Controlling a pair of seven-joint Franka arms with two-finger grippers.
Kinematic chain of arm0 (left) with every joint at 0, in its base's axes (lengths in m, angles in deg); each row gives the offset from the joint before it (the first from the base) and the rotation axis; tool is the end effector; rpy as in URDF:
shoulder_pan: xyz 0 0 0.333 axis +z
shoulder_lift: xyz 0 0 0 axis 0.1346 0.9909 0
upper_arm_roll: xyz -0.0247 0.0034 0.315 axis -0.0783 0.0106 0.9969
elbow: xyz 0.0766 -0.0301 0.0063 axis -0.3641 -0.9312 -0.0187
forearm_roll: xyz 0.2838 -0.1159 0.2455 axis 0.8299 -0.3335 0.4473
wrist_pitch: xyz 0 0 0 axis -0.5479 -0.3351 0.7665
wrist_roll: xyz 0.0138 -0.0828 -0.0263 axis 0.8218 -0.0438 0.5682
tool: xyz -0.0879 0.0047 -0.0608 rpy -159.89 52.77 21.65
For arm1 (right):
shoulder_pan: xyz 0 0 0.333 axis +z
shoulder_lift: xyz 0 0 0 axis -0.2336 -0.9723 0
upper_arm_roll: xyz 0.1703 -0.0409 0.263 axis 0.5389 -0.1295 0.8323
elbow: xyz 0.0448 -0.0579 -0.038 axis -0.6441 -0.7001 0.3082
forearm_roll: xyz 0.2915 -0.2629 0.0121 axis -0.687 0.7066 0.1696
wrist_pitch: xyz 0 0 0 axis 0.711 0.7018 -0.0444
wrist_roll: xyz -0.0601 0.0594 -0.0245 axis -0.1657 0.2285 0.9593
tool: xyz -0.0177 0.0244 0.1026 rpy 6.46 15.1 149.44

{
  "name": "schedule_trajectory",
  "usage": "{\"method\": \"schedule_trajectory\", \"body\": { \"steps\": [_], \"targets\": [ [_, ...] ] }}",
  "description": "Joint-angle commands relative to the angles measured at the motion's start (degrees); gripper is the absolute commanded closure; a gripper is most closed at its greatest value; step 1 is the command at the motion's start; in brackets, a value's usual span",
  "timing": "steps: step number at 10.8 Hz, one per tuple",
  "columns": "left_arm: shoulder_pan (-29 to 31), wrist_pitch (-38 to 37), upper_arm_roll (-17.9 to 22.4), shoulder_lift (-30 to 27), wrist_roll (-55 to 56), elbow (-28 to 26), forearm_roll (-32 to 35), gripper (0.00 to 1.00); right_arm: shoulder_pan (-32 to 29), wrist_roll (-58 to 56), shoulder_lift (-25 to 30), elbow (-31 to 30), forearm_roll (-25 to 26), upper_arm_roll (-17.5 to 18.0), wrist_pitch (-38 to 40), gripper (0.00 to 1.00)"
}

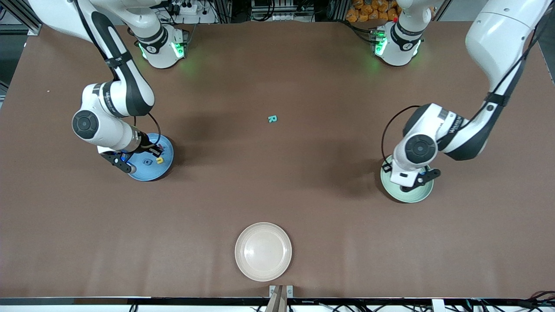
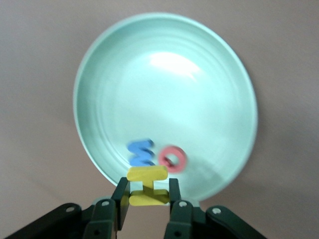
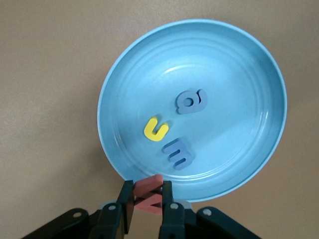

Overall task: Sort upper and lower case letters into plates
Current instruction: 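Carry the pink 'm' to the blue plate while the left gripper carries 'H', then release the pink 'm' on the blue plate while the left gripper releases 'H'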

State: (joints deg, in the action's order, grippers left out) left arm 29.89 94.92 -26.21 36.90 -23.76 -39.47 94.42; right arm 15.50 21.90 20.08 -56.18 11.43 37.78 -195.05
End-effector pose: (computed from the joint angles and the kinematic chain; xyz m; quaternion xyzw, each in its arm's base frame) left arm 0.5879 -0.1288 0.2476 -0.9647 -0.2103 0.0642 0.1448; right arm 0.5248 0.0571 0.2537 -0.9557 0.2792 0.0936 0.0006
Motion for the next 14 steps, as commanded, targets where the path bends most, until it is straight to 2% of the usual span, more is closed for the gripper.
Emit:
{"method": "schedule_trajectory", "body": {
  "steps": [1, 2, 3, 4, 6, 7, 9, 11, 13, 14],
  "targets": [
    [4.02, 3.28, -0.82, -0.91, -4.09, -1.86, 2.32, 0.94, -0.06, -2.09, 1.19, 0.66, 0.70, -1.63, 1.21, 0.80],
    [5.08, 3.73, -0.82, -0.21, -4.45, -1.77, 3.54, 0.87, -0.06, -2.10, 1.10, 0.75, 0.70, -1.63, 1.21, 0.61],
    [5.35, 3.73, -0.82, -0.11, -4.45, -1.77, 3.82, 0.63, 0.03, -2.10, 0.93, 1.18, 0.70, -1.72, 1.21, 0.38],
    [5.26, 3.73, -0.82, -0.11, -4.45, -1.77, 3.82, 0.01, 0.20, -2.01, 1.10, 1.36, 0.70, -1.72, 1.21, 0.24],
    [5.18, 3.65, -0.91, -0.20, -4.63, -1.68, 3.73, 0.00, 0.21, -2.01, 1.37, 3.81, 0.70, -1.81, 4.61, 0.06],
    [5.00, 3.38, -1.08, -0.46, -4.45, -1.68, 3.30, 0.00, 0.21, -2.01, 1.37, 5.82, 0.70, -1.81, 7.07, 0.00],
    [4.82, 2.85, -4.58, -0.73, -0.36, -1.33, -0.46, 0.00, 1.08, -2.01, 2.85, 9.86, 0.35, -1.63, 11.99, 0.00],
    [4.82, 2.85, -10.37, -0.64, 7.56, -2.12, -4.52, 0.00, 2.75, -2.01, 2.86, 16.36, 0.26, -1.63, 20.06, 0.00],
    [4.47, 3.38, -15.82, -0.03, 15.64, -2.04, -9.07, 0.00, 3.71, -5.50, 4.52, 17.71, 0.35, -1.54, 20.55, 0.00],
    [1.60, 4.42, -16.72, 0.41, 22.20, -1.69, -11.28, 0.00, 3.55, -8.48, 5.84, 17.71, 0.35, -1.46, 20.81, 0.00]
  ]
}}
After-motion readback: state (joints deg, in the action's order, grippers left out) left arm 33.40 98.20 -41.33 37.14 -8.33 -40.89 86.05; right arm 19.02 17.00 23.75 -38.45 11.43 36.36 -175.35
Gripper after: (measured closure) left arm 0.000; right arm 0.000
